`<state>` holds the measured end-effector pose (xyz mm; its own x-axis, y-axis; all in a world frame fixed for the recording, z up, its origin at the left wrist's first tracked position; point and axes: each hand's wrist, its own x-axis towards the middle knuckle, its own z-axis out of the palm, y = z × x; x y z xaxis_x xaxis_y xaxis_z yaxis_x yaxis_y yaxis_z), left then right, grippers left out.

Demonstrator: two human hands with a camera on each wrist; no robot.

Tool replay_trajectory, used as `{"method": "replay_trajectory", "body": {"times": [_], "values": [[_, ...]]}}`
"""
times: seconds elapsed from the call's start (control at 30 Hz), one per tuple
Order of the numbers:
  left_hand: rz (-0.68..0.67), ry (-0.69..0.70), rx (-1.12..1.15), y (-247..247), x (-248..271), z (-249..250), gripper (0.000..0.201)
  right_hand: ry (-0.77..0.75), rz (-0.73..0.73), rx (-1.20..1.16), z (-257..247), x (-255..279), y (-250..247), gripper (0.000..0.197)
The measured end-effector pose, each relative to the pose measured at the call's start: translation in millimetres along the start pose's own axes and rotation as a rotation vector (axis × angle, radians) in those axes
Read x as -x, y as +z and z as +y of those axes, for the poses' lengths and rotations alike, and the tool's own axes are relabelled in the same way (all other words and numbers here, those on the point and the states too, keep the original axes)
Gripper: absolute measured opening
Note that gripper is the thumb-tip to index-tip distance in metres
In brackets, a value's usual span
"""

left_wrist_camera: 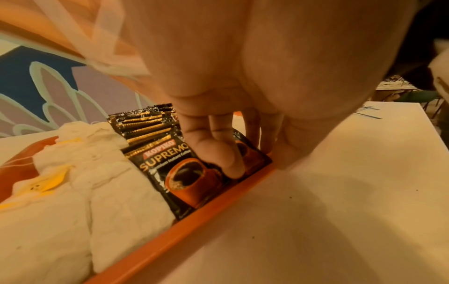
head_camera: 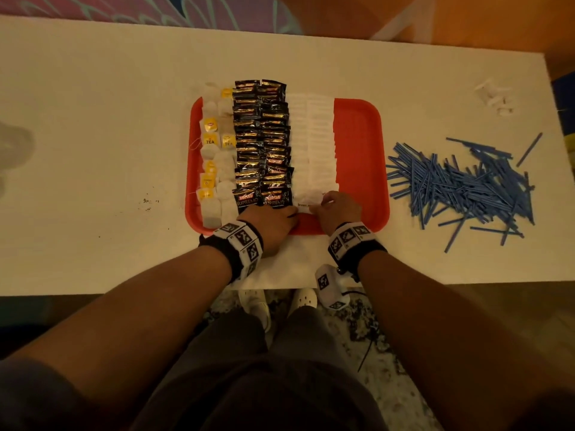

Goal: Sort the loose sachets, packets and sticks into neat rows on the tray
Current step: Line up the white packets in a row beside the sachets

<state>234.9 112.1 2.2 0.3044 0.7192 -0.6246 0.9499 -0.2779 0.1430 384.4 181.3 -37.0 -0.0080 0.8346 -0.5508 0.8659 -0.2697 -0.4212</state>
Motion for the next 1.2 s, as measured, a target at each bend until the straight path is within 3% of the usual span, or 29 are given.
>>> {"method": "replay_trajectory", "body": {"times": [0.17, 0.3, 0.43, 0.53, 0.67, 0.77, 1.07, 1.2], "values": [[0.08, 0.023, 0.042, 5, 0, -3, 0.052, -0.04, 0.026, -0.023, 2, 1, 0, 0.023], [0.117, 0.031, 0.061, 8, -4, -4, 0.06, -0.022, 0.02, -0.087, 1, 2, 0, 0.025], [0.077, 0.007, 0.053, 7, -10, -4, 0.068, -0.002, 0.033, -0.086, -1, 2, 0, 0.004], [0.066, -0.008, 0.023, 5, -10, -5, 0.066, 0.011, 0.086, -0.089, 0, 3, -2, 0.02], [0.069, -0.004, 0.01, 2, -11, -4, 0.062, -0.223, 0.099, 0.029, -7, 9, -6, 0.005], [0.067, -0.006, 0.018, 1, -13, -3, 0.061, -0.357, 0.032, 0.144, -8, 7, 1, 0.015], [0.042, 0.009, 0.008, -11, -15, 1, 0.055, -0.135, 0.094, -0.026, 7, 10, -21, 0.012], [0.14, 0.036, 0.074, -29, -26, 18, 0.04, -0.071, 0.119, -0.084, 23, 19, -43, 0.005]]}}
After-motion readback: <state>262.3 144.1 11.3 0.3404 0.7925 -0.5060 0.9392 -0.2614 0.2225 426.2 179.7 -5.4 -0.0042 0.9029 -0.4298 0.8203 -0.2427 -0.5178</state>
